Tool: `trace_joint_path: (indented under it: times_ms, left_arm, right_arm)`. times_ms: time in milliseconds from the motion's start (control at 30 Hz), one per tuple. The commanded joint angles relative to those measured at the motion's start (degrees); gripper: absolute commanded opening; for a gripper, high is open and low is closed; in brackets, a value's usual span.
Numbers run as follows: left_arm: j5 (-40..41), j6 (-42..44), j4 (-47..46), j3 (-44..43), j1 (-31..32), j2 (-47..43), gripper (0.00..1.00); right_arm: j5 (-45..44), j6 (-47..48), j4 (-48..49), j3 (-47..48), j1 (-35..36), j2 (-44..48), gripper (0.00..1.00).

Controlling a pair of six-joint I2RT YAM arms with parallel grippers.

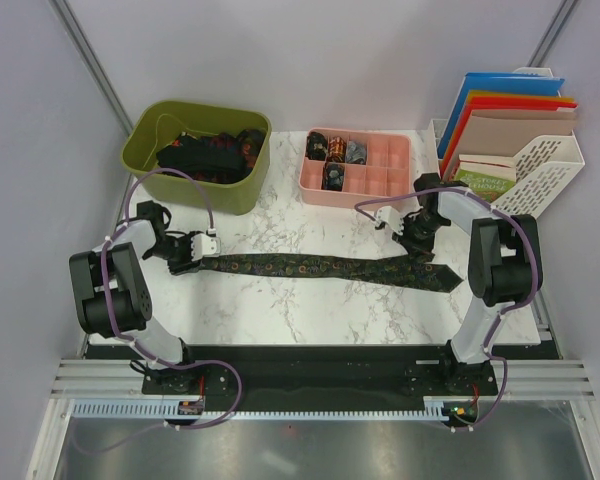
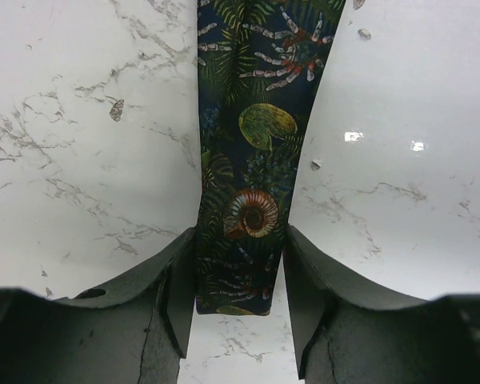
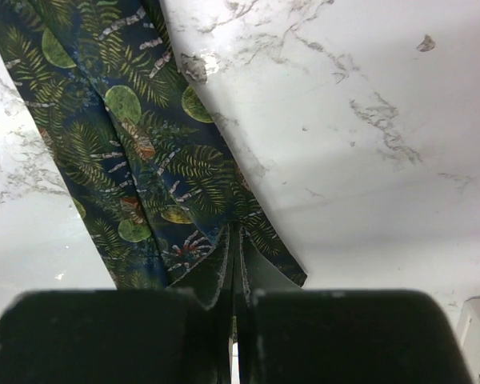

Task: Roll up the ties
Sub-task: Flatten out the tie at the center of the board.

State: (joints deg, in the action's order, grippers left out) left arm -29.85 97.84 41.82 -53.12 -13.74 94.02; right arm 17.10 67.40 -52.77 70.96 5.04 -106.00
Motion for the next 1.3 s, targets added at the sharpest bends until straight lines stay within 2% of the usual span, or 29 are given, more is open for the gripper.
trace_joint_path:
  times_ms: [0,267,400,467,567,633,933,1000,1100,1133,1167,1267]
  left_arm:
    - [3.5,-1.7,2.2,1.4,-0.1,0.8,0.52]
    - [3.0,-2.0,2.3,1.6,-0.1,0.8,0.51]
    - [2.3,-2.0,2.3,1.2,-0.1,1.3,0.51]
    - [2.2,-2.2,2.3,1.0,-0.1,1.3,0.51]
    - [2.5,-2.1,2.3,1.3,-0.1,1.2,0.52]
    - [2.6,-2.2,2.4,1.3,-0.1,1.0,0.51]
    - [2.9,-2.6,2.6,1.1,-0.1,1.7,0.52]
    - [2.8,-2.7,2.6,0.7,-0.1,2.1,0.52]
    - [2.9,-3.0,2.6,0.7,-0.1,2.1,0.52]
    - [2.9,-2.8,2.6,0.7,-0.1,2.0,0.52]
    - [3.0,-2.8,2.6,0.7,-0.1,2.1,0.52]
    - [2.8,-3.1,2.6,0.7,-0.1,2.2,0.52]
  right_arm:
    - [2.2,1.2,-3.8,2.2,-0.1,2.1,0.00]
    - [2.8,0.9,-12.0,4.8,-0.3,7.7,0.00]
    - [2.4,-0.1,-11.6,2.2,-0.5,9.2,0.02]
    - [2.0,-1.7,-7.2,0.4,-0.4,9.4,0.31]
    - [0.6,-3.2,-2.3,0.1,-0.4,7.6,0.54]
    - [-0.2,-4.5,-0.7,1.9,-0.4,4.6,0.57]
    - [-3.0,-3.2,2.8,1.3,-2.1,-1.3,0.52]
    - [-2.7,-3.5,3.7,0.4,-2.0,-1.8,0.48]
    - [-2.2,-3.6,3.6,0.2,-2.0,-2.4,0.33]
    - [-2.2,-3.4,3.5,0.1,-2.0,-2.3,0.23]
    - [-2.2,-3.2,3.4,0.0,-2.0,-1.8,0.17]
    - [-1.7,-2.3,1.7,0.2,-2.1,-0.4,0.04]
